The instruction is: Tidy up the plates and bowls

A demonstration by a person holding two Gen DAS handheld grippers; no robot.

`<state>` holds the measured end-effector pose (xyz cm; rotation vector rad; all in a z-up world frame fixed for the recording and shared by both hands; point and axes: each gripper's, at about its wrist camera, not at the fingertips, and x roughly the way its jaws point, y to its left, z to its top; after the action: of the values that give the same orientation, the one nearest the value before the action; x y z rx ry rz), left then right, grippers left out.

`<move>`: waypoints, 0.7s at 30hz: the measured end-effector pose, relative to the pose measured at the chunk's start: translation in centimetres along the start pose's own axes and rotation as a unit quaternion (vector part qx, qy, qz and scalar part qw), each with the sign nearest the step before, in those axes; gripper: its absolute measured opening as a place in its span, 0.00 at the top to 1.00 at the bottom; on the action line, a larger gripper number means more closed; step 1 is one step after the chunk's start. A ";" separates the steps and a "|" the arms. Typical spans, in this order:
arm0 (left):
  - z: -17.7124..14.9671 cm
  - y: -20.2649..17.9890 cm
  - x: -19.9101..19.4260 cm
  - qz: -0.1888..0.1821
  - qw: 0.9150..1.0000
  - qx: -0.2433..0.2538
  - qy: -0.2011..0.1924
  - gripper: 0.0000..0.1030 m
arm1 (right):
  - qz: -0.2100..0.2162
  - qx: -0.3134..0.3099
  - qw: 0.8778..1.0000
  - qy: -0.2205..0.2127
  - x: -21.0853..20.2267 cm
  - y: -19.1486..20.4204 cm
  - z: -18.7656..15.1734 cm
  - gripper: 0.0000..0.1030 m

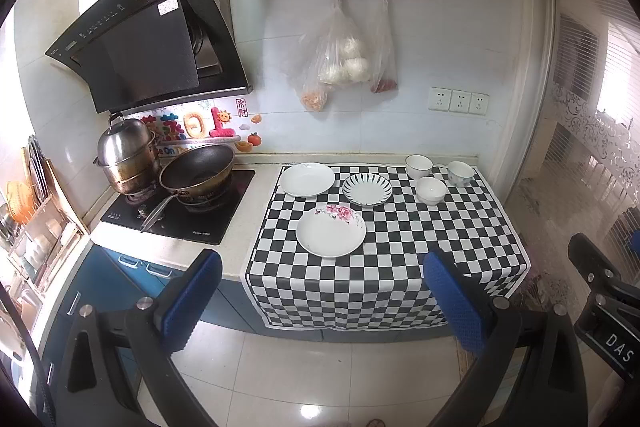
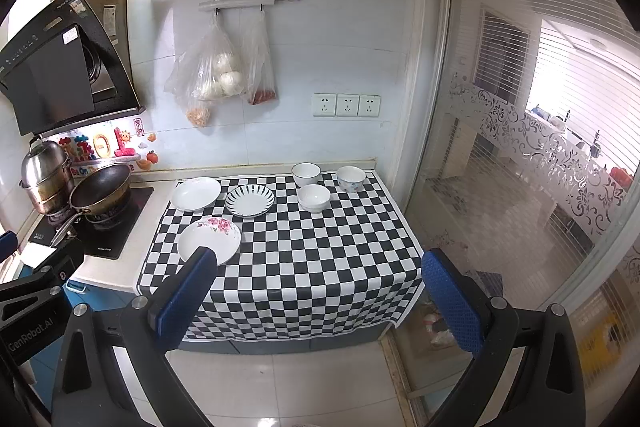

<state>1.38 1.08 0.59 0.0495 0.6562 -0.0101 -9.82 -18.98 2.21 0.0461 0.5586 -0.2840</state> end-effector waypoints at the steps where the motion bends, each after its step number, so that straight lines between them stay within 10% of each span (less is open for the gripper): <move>1: 0.0 0.0 0.0 0.000 1.000 0.001 0.000 0.00 | 0.001 0.000 1.000 0.000 0.1 0.0 0.0 0.00; 21: -0.3 0.6 -0.1 0.004 1.000 0.001 -0.002 0.00 | 0.004 0.000 1.000 -0.002 0.2 0.5 0.1 0.00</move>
<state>1.11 1.72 0.48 0.0529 0.6527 -0.0038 -9.44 -18.53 2.21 0.0485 0.5537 -0.2760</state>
